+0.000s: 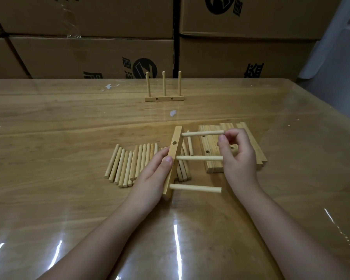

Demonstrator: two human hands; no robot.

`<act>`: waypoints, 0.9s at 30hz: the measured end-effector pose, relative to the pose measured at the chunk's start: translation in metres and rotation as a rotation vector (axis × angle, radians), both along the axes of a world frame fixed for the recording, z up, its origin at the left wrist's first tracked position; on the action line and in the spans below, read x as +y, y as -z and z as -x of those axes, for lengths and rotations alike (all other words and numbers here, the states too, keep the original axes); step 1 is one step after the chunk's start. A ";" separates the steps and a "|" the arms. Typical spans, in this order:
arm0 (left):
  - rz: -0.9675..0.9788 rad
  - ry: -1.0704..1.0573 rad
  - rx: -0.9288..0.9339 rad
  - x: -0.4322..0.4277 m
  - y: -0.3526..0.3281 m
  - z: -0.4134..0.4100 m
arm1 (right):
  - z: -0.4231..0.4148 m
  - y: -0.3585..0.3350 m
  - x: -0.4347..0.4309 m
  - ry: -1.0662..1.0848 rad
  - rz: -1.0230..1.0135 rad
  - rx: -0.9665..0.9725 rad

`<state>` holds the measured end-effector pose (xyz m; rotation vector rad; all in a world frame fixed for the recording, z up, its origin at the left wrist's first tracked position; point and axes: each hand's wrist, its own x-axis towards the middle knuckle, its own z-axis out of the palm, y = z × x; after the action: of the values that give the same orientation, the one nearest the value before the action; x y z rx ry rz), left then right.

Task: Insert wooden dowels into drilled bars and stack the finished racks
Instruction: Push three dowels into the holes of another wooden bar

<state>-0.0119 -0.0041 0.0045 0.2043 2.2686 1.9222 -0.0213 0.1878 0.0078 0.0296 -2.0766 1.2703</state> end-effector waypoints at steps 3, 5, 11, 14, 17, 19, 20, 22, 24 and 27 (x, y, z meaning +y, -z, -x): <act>-0.005 0.013 -0.001 0.000 0.001 0.000 | 0.001 0.002 0.000 -0.014 -0.005 0.015; 0.002 0.014 0.001 0.000 0.001 0.000 | 0.002 0.003 0.001 -0.011 -0.035 0.016; -0.006 0.000 -0.028 0.001 -0.001 0.000 | 0.002 0.005 0.003 -0.006 -0.064 -0.047; 0.016 0.012 0.009 0.001 -0.001 -0.001 | 0.001 0.004 0.002 -0.001 -0.097 -0.045; 0.025 0.022 0.012 0.000 0.000 0.000 | 0.001 0.003 0.002 0.003 -0.141 -0.046; 0.011 0.020 0.010 0.000 0.000 0.000 | 0.002 0.004 0.003 0.004 -0.177 -0.037; 0.007 0.022 0.007 0.000 0.000 0.000 | 0.001 0.003 0.003 0.004 -0.187 -0.030; 0.003 0.024 -0.001 0.000 0.000 0.000 | 0.001 0.003 0.003 -0.003 -0.190 -0.025; 0.002 0.022 -0.016 0.001 0.000 0.001 | 0.001 0.004 0.003 -0.007 -0.185 -0.027; -0.008 0.024 -0.016 0.000 0.000 0.001 | 0.002 0.005 0.003 -0.005 -0.179 -0.014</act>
<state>-0.0127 -0.0036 0.0047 0.2147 2.2380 1.9153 -0.0236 0.1908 0.0026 0.1065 -2.1984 1.0865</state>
